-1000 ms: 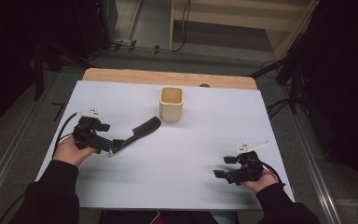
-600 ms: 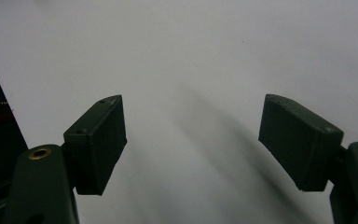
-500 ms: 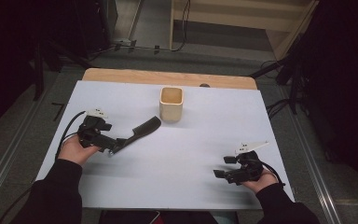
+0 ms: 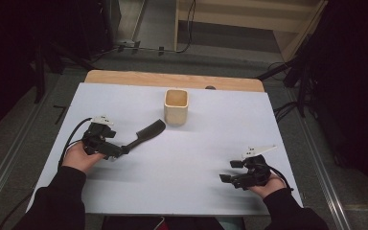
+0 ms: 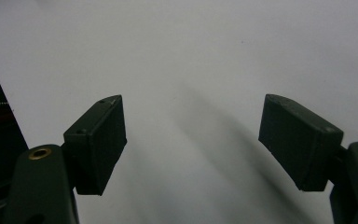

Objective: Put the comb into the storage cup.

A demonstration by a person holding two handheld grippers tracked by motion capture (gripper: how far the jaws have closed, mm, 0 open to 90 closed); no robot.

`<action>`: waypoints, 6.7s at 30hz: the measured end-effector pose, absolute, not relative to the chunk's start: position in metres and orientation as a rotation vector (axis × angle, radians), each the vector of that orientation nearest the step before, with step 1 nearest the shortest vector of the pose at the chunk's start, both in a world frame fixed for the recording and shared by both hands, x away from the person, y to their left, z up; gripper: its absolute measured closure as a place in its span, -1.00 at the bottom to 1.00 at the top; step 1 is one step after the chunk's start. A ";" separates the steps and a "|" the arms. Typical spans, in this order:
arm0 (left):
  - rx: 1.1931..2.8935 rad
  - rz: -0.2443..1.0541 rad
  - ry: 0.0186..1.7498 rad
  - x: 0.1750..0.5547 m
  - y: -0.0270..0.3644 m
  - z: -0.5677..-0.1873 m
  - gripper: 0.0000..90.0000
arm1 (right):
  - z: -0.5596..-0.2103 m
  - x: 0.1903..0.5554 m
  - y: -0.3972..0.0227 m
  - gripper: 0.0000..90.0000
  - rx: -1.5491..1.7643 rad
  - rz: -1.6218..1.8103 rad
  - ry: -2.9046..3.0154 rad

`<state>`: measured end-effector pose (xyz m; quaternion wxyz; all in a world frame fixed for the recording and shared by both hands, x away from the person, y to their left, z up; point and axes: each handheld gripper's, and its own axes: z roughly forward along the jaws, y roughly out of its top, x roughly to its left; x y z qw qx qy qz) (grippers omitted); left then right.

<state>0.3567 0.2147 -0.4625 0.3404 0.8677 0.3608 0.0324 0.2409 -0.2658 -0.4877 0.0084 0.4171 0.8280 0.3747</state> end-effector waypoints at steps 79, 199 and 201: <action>2.340 0.330 0.894 0.324 0.204 -0.492 0.51 | -0.488 0.240 -0.264 -0.52 1.288 1.151 2.609; 1.894 0.066 0.816 0.326 0.044 -0.438 0.62 | -0.449 0.237 -0.262 -0.55 1.571 1.297 2.233; 1.886 0.069 0.817 0.326 0.042 -0.440 0.62 | -0.446 0.238 -0.261 -0.55 1.593 1.311 2.216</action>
